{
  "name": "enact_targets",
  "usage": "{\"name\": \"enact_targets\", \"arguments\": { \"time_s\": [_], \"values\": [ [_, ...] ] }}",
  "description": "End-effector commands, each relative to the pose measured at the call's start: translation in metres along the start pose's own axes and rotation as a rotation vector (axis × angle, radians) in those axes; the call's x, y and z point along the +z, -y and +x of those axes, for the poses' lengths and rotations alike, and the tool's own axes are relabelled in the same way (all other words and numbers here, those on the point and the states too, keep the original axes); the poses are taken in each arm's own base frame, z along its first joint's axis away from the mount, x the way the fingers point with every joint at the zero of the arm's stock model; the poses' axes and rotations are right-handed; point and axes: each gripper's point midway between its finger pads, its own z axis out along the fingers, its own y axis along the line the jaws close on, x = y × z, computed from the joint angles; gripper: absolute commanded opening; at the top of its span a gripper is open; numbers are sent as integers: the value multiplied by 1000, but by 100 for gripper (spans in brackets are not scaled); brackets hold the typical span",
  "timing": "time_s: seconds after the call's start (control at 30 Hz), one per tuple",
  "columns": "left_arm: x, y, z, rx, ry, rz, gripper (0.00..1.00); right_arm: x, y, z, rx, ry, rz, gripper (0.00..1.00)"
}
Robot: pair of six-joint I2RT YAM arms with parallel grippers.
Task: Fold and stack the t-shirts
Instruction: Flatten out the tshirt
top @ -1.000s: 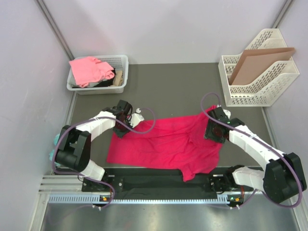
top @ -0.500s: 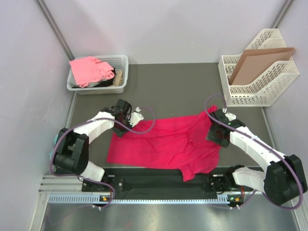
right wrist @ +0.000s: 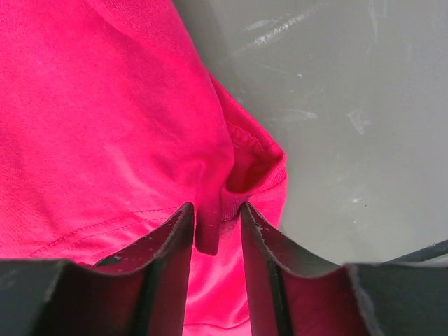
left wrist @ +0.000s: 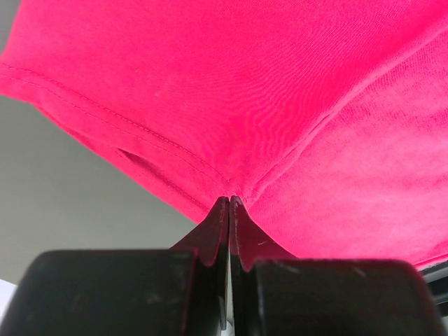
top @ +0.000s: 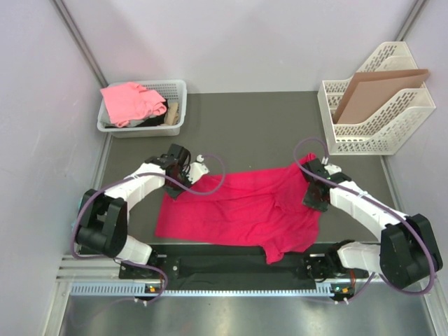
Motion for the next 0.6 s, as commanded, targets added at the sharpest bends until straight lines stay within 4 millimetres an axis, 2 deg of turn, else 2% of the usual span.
{"name": "enact_targets", "arguments": {
  "time_s": [0.0,0.07,0.1,0.17,0.3,0.4,0.57],
  "values": [
    [-9,-5,-3,15,34,-24,0,-2,-7,-9,17,39,-21,32],
    [-9,-3,-1,15,23,-15,0,-5,-9,-9,8,31,-29,34],
    [-8,-1,0,15,19,-9,0,-6,-8,-10,6,32,-27,39],
    [-8,2,3,15,12,0,10,-11,-9,-10,-2,30,-40,42],
    [-3,5,12,30,4,-3,14,-19,-7,-12,-10,33,-49,50],
    [0,1,18,26,-22,-27,14,-25,-8,-16,-7,48,-61,49],
    [0,2,15,19,-13,-22,13,-24,-13,-18,-11,43,-70,42]
  ]
}}
